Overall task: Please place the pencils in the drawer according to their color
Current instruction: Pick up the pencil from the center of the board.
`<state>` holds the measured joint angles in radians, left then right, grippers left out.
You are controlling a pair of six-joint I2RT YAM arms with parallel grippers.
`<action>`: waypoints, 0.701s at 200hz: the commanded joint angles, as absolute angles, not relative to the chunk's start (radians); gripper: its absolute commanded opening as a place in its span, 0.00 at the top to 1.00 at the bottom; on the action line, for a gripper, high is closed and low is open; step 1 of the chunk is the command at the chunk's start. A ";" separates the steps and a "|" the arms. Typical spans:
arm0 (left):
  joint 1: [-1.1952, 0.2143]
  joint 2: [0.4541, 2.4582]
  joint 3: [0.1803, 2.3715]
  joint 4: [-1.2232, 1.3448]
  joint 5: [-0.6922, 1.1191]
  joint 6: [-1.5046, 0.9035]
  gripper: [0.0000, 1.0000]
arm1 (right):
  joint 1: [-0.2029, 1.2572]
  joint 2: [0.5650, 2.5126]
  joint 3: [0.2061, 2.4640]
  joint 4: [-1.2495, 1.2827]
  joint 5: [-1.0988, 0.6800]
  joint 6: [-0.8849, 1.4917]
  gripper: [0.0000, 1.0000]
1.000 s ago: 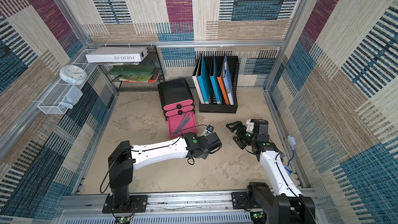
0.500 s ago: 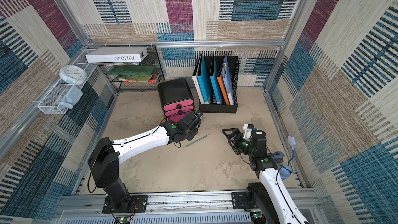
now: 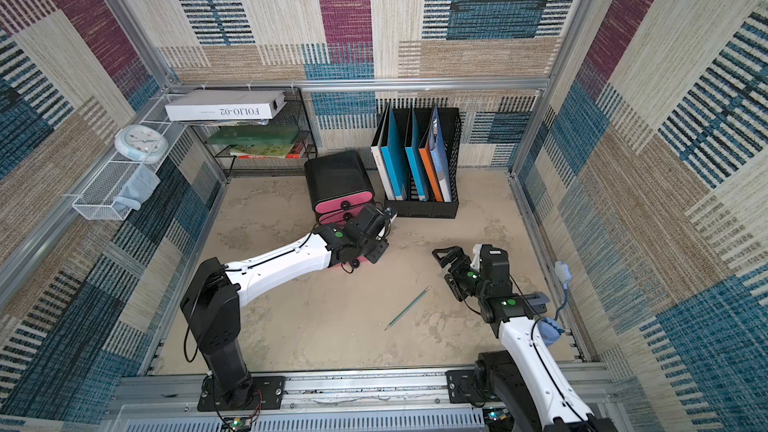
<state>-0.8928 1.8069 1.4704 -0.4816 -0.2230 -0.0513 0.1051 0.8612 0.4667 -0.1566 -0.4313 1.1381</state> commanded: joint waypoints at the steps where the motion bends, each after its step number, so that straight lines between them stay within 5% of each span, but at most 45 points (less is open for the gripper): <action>1: -0.978 1.800 1.460 -0.537 -0.104 -0.189 0.58 | 0.106 0.919 0.518 -0.274 -0.430 1.053 0.01; 66: -1.246 1.979 1.537 -0.541 -0.072 -0.348 0.53 | 0.103 0.940 0.550 -0.316 -0.278 1.114 0.01; 140: -1.357 2.197 1.770 -0.703 -0.029 -0.315 0.48 | 0.094 1.036 0.628 -0.310 -0.280 1.096 0.01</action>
<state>-1.3437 2.1498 1.7138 -0.6056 -0.0498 -0.3328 0.0998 1.0245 0.6151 -0.3107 -0.2890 1.1053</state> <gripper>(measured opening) 0.513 0.992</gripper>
